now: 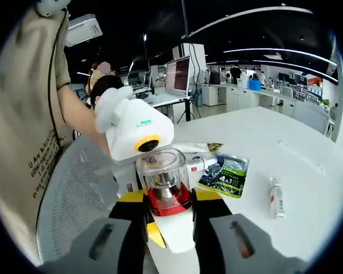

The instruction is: Arrange the skincare products in the storage area until every visible bottle or jar stands upright without overlapping.

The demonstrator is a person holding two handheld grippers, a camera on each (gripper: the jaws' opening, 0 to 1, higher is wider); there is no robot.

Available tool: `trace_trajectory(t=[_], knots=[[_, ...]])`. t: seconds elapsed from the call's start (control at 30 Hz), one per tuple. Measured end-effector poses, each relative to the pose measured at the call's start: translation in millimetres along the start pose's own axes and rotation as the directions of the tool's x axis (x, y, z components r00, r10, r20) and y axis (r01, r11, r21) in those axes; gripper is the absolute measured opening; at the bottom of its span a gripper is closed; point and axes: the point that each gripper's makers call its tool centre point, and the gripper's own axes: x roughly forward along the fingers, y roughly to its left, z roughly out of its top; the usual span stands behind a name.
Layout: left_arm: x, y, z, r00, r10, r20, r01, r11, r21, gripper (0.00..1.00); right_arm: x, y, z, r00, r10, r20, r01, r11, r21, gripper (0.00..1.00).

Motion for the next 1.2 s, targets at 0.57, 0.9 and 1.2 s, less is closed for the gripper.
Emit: trace_trajectory(t=[0.57,0.9,1.2], knots=[[24.9,11.7,-0.5,0.999,0.029,-0.033,-0.028,1.0,0.003,0.27,-11.7,-22.8,-21.0,0.998,0.053,-0.021,-0.053,0.998,-0.018,0.28],[35.1,30.0,6.0,0.998,0.059,-0.016,-0.059,0.998,-0.021,0.28,-16.7,-45.2,-24.3,0.998,0.052,-0.019,-0.052,0.999,-0.01,0.29],[46.4,48.5,15.5,0.997,0.078,0.01,-0.078,0.996,-0.042,0.28,-21.2,-68.6,-24.3,0.999,0.029,0.017,-0.03,0.999,0.015,0.29]])
